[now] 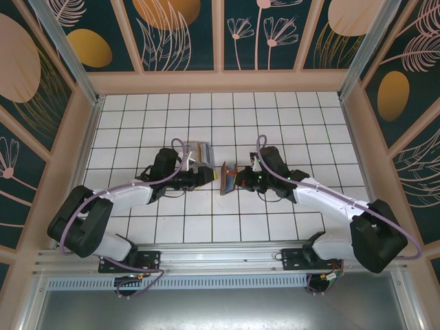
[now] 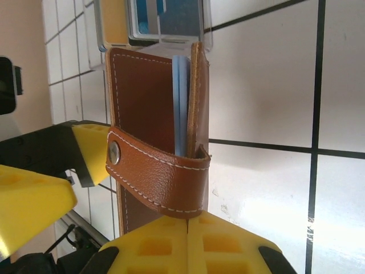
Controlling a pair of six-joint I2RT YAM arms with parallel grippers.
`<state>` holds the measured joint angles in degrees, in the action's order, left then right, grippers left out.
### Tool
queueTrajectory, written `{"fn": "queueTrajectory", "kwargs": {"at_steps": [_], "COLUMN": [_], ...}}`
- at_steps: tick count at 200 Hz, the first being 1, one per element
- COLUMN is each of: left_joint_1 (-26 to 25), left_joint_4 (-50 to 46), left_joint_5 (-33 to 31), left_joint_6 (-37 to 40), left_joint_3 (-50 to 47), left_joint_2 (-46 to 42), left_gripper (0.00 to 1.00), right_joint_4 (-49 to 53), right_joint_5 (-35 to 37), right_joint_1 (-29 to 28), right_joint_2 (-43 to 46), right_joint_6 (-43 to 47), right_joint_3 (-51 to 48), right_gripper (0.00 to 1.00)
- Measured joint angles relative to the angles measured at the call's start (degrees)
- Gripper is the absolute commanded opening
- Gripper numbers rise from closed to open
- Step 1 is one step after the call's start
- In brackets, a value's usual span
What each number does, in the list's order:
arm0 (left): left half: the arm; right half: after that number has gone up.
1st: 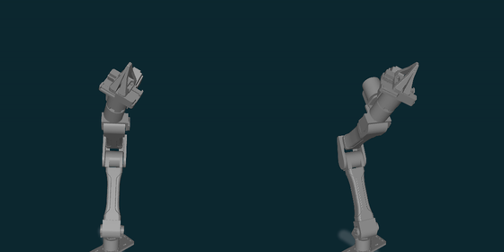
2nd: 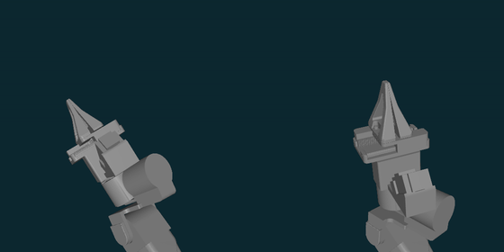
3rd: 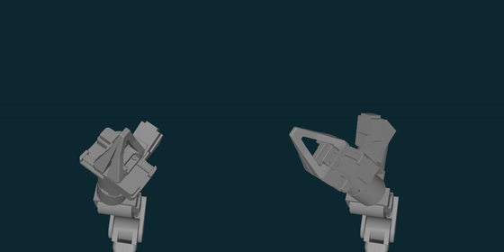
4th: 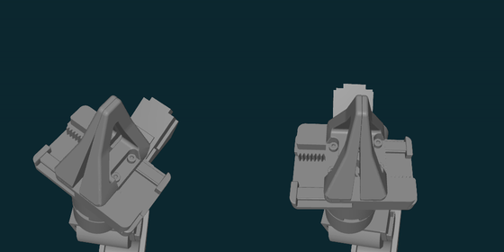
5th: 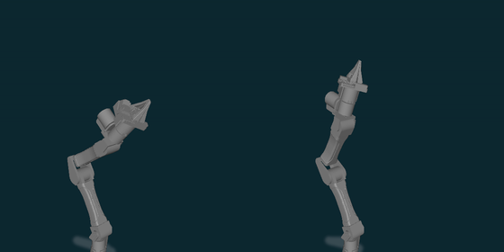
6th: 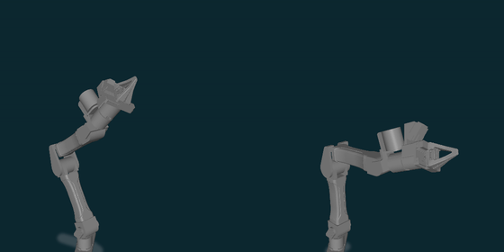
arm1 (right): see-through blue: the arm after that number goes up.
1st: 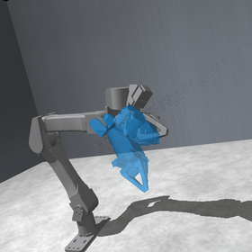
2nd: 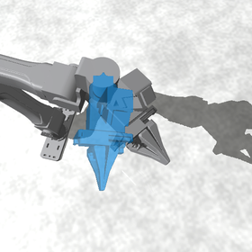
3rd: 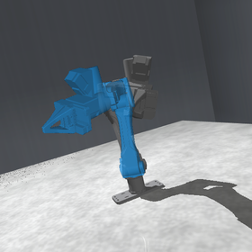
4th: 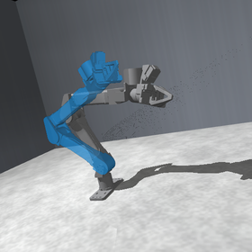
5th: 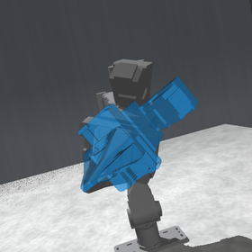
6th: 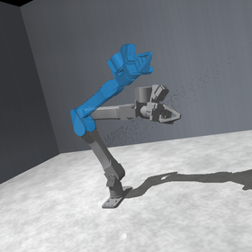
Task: Put the credit cards into the card holder
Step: Open the card holder at the center of the table.
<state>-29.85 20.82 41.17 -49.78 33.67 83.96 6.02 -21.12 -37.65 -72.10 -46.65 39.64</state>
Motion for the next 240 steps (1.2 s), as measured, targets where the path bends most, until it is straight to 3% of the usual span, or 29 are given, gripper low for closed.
{"fn": "queueTrajectory", "kwargs": {"at_steps": [63, 137, 155, 196, 240], "left_joint_1": [-3.1, -3.5, -4.0, -4.3, -4.2], "left_joint_4": [1.7, 2.2, 1.9, -1.2, -4.1], "left_joint_5": [0.4, 0.4, 0.3, -2.0, -3.5], "left_joint_6": [-0.5, -0.9, -0.7, 1.6, 2.8], "left_joint_3": [1.7, 4.5, 5.5, 6.2, 6.2], "left_joint_2": [1.9, 3.5, 4.9, 6.6, 7.2], "left_gripper": [0.77, 0.81, 0.70, 0.16, 0.05], "right_joint_4": [-3.6, -3.6, -3.6, -3.1, -3.0], "right_joint_5": [-3.0, -2.3, -1.9, -0.9, -1.6], "right_joint_1": [0.8, 0.5, 0.2, 0.2, 1.9], "right_joint_2": [1.6, 1.6, 1.6, 1.6, 1.6], "right_joint_6": [-0.2, 0.8, 1.5, 1.6, 2.6], "right_joint_3": [-1.2, -1.2, -1.2, -1.2, -3.5], "right_gripper": [0.00, 0.00, 0.00, 0.00, 0.00]}}
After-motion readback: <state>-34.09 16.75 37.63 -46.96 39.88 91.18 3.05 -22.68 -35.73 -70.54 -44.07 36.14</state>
